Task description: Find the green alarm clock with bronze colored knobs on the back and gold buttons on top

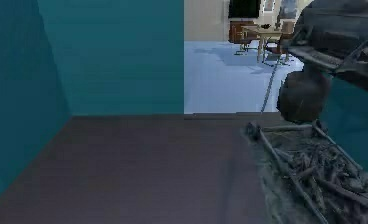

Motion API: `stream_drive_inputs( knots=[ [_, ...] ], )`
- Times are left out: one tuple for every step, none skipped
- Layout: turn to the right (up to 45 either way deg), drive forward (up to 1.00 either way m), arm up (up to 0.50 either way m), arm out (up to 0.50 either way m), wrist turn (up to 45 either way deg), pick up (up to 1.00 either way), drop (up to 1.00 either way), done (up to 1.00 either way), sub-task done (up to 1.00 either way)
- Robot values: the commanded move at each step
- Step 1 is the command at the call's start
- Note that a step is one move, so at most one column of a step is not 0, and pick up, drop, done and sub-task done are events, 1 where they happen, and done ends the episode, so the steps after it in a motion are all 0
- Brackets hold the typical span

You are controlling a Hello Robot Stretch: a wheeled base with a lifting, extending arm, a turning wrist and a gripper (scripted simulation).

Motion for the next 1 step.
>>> stream_drive_inputs(
  knots=[
    [0.0, 1.0, 0.0, 0.0, 0.0, 0.0, 0.0, 0.0, 0.0]
  ],
)
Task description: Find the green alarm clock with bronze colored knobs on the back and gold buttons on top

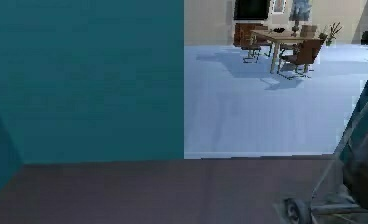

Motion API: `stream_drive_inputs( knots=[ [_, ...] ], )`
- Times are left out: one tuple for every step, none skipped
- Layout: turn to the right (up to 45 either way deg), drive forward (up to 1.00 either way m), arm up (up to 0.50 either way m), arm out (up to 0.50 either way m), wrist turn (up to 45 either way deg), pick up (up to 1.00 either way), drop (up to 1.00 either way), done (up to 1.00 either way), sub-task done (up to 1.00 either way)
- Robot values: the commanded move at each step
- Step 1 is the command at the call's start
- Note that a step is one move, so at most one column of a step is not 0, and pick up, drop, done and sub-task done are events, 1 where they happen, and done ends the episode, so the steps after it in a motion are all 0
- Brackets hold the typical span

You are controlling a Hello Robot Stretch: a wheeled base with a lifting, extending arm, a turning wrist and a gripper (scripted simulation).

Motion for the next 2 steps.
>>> stream_drive_inputs(
  knots=[
    [0.0, 1.0, 0.0, 0.0, 0.0, 0.0, 0.0, 0.0, 0.0],
    [9.0, 0.0, 0.0, 0.0, 0.0, 0.0, 0.0, 0.0, 0.0]
  ],
)
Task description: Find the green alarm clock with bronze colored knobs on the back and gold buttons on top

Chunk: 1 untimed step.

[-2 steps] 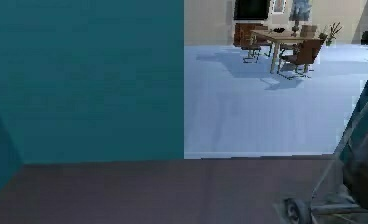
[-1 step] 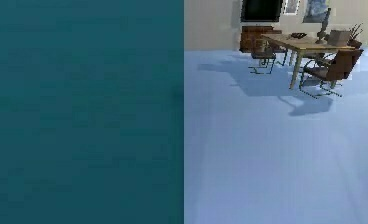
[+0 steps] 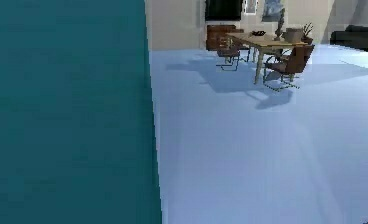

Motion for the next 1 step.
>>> stream_drive_inputs(
  knots=[
    [0.0, 0.25, 0.0, 0.0, 0.0, 0.0, 0.0, 0.0, 0.0]
  ],
)
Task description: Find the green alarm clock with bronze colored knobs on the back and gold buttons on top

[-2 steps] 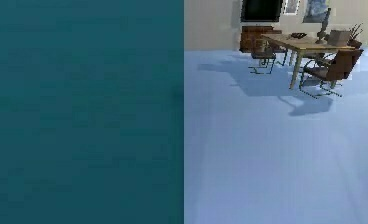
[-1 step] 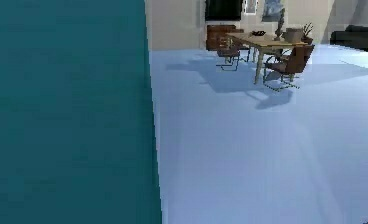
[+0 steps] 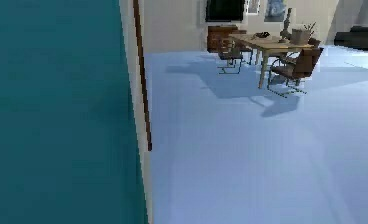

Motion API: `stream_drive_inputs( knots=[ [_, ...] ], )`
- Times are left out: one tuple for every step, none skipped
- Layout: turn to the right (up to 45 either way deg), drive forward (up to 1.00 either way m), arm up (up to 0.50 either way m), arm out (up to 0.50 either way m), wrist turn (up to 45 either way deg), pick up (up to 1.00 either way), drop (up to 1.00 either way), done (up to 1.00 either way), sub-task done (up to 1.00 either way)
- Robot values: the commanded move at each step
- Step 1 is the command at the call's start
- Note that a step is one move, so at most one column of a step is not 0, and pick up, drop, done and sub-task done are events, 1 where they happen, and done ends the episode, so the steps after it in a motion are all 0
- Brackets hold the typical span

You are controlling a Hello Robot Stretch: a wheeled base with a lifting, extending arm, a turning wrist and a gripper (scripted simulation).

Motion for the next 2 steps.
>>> stream_drive_inputs(
  knots=[
    [30.0, 0.0, 0.0, 0.0, 0.0, 0.0, 0.0, 0.0, 0.0],
    [3.0, 0.0, 0.0, 0.0, 0.0, 0.0, 0.0, 0.0, 0.0]
  ],
)
